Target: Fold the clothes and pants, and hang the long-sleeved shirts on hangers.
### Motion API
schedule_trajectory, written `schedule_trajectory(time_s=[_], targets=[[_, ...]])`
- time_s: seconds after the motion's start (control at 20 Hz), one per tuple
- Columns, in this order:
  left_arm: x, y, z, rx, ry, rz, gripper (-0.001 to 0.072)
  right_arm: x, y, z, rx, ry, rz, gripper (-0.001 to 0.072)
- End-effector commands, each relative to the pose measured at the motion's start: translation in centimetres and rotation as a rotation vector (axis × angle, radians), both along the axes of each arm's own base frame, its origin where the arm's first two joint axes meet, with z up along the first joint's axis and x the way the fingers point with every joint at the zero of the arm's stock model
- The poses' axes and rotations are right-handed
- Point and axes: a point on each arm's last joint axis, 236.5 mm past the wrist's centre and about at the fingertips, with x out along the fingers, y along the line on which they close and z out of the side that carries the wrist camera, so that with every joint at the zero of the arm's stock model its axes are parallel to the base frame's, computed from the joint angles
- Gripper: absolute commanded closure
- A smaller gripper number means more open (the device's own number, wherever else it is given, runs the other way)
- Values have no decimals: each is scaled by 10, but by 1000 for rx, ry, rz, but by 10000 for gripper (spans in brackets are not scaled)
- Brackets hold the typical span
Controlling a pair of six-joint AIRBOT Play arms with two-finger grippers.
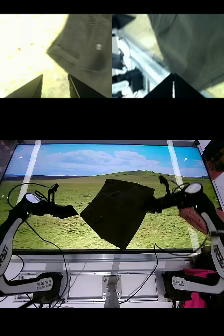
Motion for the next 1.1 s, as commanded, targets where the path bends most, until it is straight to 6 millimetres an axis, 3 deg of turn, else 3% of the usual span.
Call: schedule_trajectory(time_s=[0.0, 0.05, 0.35, 0.65, 0.7, 0.75, 0.8, 0.95, 1.05], targets=[[14, 8, -24, 14, -14, 15, 338, -69, 12, -8, 48, 87, 34, 494], [19, 4, -25, -4, -25, 8, 338, -80, 15, -8, 51, 107, 47, 395], [49, -19, -16, -113, -116, -28, 338, -98, 38, -7, 46, 109, 131, 378], [29, -56, -36, -98, -84, -176, 350, -97, 40, -8, 44, 106, 128, 378], [25, -61, -37, -91, -81, -198, 370, -97, 40, -8, 44, 107, 128, 378], [20, -67, -35, -104, -71, -219, 561, -97, 39, -8, 41, 107, 129, 378], [14, -70, -30, -119, -63, -251, 691, -98, 38, -9, 35, 107, 131, 378], [-12, -76, -8, -165, -15, -352, 692, -108, 30, -21, -19, 147, 161, 410], [-19, -73, 1, -128, -15, -378, 692, -122, 24, -33, -48, 197, 197, 409]])
